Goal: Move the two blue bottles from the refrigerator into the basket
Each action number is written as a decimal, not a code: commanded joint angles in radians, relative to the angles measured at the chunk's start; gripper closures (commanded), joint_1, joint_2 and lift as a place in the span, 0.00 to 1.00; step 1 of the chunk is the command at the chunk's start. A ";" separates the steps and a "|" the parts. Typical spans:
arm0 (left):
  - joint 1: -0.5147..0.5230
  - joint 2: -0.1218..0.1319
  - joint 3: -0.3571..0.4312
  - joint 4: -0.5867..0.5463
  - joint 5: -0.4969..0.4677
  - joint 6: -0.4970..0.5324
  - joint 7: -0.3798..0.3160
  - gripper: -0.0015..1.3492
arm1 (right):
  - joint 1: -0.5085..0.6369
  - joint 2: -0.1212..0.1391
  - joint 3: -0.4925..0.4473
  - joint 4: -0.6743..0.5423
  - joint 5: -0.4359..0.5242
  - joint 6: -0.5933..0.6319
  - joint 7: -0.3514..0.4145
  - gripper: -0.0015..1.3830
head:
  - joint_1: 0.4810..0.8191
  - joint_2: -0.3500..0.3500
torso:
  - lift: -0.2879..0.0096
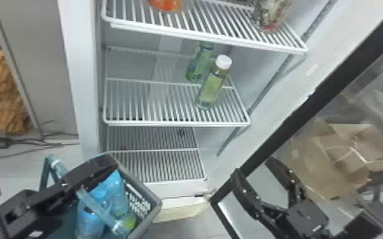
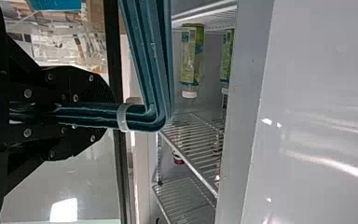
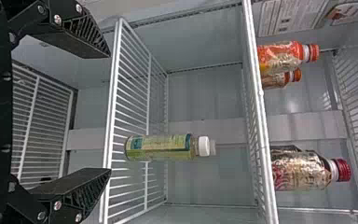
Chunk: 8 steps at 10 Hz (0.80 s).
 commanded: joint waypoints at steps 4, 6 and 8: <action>0.005 -0.002 -0.001 0.000 0.014 -0.006 -0.002 0.89 | 0.078 0.027 -0.060 -0.090 0.047 0.043 -0.012 0.15 | 0.63 0.00 | 0.23; 0.003 -0.005 -0.001 0.000 0.014 -0.009 -0.002 0.89 | 0.068 0.025 -0.062 -0.072 0.051 0.043 -0.012 0.15 | 0.63 0.00 | 0.23; 0.005 -0.006 0.001 0.000 0.016 -0.009 -0.002 0.89 | 0.064 0.024 -0.064 -0.072 0.049 0.045 -0.012 0.15 | 0.63 0.00 | 0.23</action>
